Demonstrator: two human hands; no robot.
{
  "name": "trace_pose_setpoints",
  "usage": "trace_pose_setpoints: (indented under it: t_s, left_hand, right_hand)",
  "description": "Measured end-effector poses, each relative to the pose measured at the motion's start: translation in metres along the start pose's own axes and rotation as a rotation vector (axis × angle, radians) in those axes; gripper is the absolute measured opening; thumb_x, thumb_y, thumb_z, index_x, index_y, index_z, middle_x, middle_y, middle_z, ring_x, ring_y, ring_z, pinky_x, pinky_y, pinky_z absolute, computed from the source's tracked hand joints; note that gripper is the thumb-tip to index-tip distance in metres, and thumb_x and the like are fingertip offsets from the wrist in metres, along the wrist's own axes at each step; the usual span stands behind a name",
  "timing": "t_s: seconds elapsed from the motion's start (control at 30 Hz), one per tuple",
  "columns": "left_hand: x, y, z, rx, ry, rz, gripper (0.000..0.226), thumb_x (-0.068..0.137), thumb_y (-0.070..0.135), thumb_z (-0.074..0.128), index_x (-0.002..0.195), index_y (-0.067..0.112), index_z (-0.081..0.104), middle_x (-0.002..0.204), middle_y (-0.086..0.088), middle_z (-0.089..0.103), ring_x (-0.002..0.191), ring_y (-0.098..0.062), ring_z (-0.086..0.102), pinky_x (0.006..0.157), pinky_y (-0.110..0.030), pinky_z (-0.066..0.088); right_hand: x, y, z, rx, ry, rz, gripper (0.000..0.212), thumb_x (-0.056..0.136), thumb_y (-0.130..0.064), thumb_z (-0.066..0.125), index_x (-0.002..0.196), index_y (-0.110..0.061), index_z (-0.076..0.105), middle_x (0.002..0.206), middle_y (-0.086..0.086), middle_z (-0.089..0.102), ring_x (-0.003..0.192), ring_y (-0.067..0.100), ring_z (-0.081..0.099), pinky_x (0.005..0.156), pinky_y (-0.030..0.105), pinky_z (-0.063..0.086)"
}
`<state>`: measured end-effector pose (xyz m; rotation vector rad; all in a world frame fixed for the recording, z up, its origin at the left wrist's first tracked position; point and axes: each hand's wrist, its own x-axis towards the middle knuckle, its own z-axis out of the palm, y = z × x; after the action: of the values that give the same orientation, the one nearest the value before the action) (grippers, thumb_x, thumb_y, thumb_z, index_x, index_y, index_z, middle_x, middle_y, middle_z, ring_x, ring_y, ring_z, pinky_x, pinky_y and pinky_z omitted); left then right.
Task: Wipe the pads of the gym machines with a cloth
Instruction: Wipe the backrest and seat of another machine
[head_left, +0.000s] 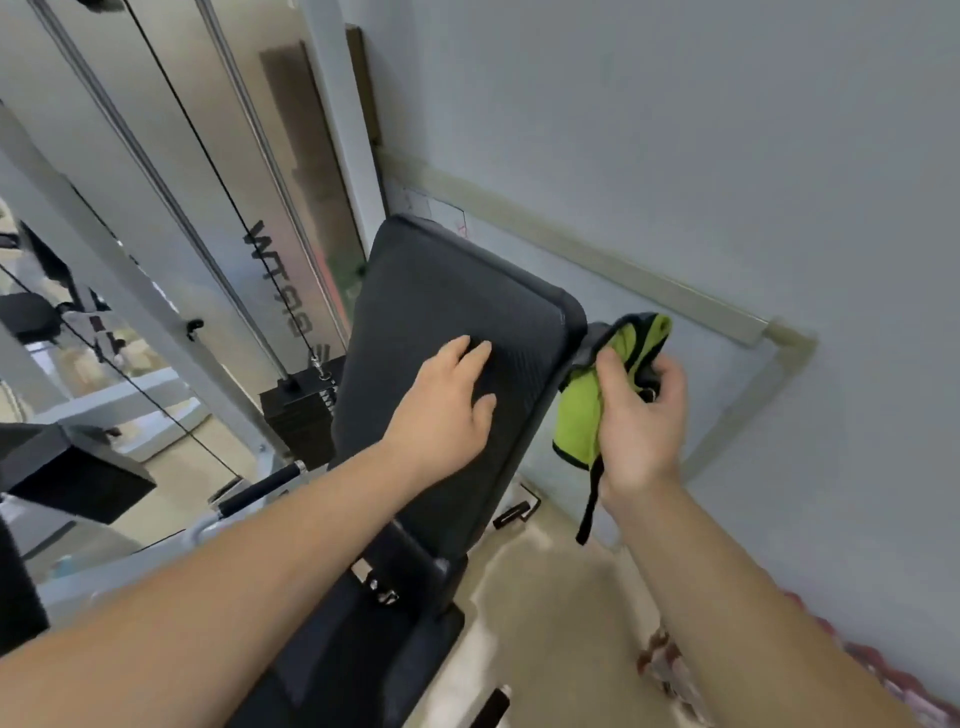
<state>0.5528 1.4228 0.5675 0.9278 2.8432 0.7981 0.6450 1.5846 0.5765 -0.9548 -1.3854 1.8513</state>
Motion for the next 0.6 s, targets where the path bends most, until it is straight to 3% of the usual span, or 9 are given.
trace_pose_setpoints:
  t_s: [0.07, 0.13, 0.2, 0.27, 0.37, 0.43, 0.5, 0.6]
  left_hand:
    - [0.01, -0.002, 0.013, 0.079, 0.084, 0.009, 0.057, 0.102, 0.032, 0.058, 0.154, 0.018, 0.039, 0.157, -0.009, 0.031, 0.142, -0.029, 0.039, 0.109, -0.043, 0.048]
    - [0.003, -0.005, 0.037, 0.092, 0.166, 0.033, 0.056, 0.104, 0.031, 0.055, 0.155, 0.016, 0.038, 0.158, -0.014, 0.031, 0.145, -0.031, 0.034, 0.107, -0.042, 0.051]
    - [-0.001, -0.012, 0.058, 0.088, 0.208, 0.06, 0.057, 0.106, 0.028, 0.05, 0.159, 0.016, 0.032, 0.164, -0.014, 0.026, 0.153, -0.031, 0.025, 0.113, -0.036, 0.043]
    - [-0.001, -0.02, 0.063, 0.083, 0.24, 0.075, 0.058, 0.107, 0.027, 0.049, 0.16, 0.016, 0.031, 0.167, -0.012, 0.023, 0.155, -0.029, 0.022, 0.119, -0.03, 0.032]
    - [-0.009, -0.033, 0.064, 0.047, 0.254, 0.091, 0.059, 0.105, 0.025, 0.055, 0.159, 0.016, 0.034, 0.166, -0.01, 0.023, 0.153, -0.026, 0.023, 0.122, -0.024, 0.019]
    - [-0.027, -0.044, 0.073, 0.013, 0.222, 0.058, 0.061, 0.102, 0.022, 0.059, 0.159, 0.017, 0.035, 0.165, -0.009, 0.021, 0.152, -0.025, 0.023, 0.121, -0.025, 0.019]
    - [-0.052, -0.06, 0.092, -0.043, 0.161, -0.059, 0.065, 0.101, 0.02, 0.06, 0.159, 0.018, 0.032, 0.165, -0.007, 0.019, 0.152, -0.025, 0.02, 0.118, -0.026, 0.022]
    - [-0.086, -0.081, 0.117, -0.141, 0.055, -0.313, 0.067, 0.102, 0.021, 0.058, 0.161, 0.02, 0.026, 0.166, 0.0, 0.014, 0.152, -0.02, 0.017, 0.113, -0.026, 0.028]
  right_hand:
    - [0.01, 0.001, 0.019, -0.107, -0.032, -0.107, 0.036, 0.089, -0.046, 0.073, 0.119, -0.033, 0.056, 0.118, -0.003, 0.065, 0.1, 0.009, 0.065, 0.096, 0.037, 0.055]
    - [0.014, 0.014, 0.032, -0.207, -0.016, -0.174, 0.043, 0.096, -0.047, 0.066, 0.131, -0.027, 0.051, 0.128, -0.004, 0.053, 0.101, 0.003, 0.055, 0.088, 0.019, 0.044]
    - [0.017, 0.035, 0.041, -0.242, 0.089, -0.251, 0.049, 0.099, -0.048, 0.058, 0.136, -0.016, 0.05, 0.125, -0.003, 0.048, 0.106, 0.006, 0.05, 0.088, 0.017, 0.037]
    - [0.013, 0.066, 0.04, -0.235, 0.151, -0.292, 0.048, 0.099, -0.048, 0.053, 0.132, -0.012, 0.054, 0.12, 0.0, 0.053, 0.112, 0.014, 0.052, 0.091, 0.02, 0.039]
    - [-0.015, 0.144, 0.031, -0.329, 0.085, -0.057, 0.028, 0.104, -0.04, 0.049, 0.123, -0.019, 0.052, 0.121, 0.007, 0.056, 0.112, 0.022, 0.056, 0.089, 0.032, 0.04]
    - [-0.044, 0.196, 0.025, -0.312, 0.075, 0.153, 0.025, 0.105, -0.037, 0.048, 0.126, -0.024, 0.051, 0.123, 0.009, 0.058, 0.116, 0.029, 0.058, 0.093, 0.035, 0.043]
    - [-0.062, 0.23, 0.025, -0.273, 0.105, 0.347, 0.035, 0.106, -0.037, 0.047, 0.138, -0.024, 0.048, 0.128, 0.01, 0.058, 0.115, 0.03, 0.058, 0.096, 0.036, 0.043]
    - [-0.055, 0.234, 0.022, -0.248, 0.088, 0.448, 0.032, 0.105, -0.037, 0.049, 0.134, -0.024, 0.05, 0.126, 0.005, 0.061, 0.11, 0.027, 0.06, 0.096, 0.035, 0.044]
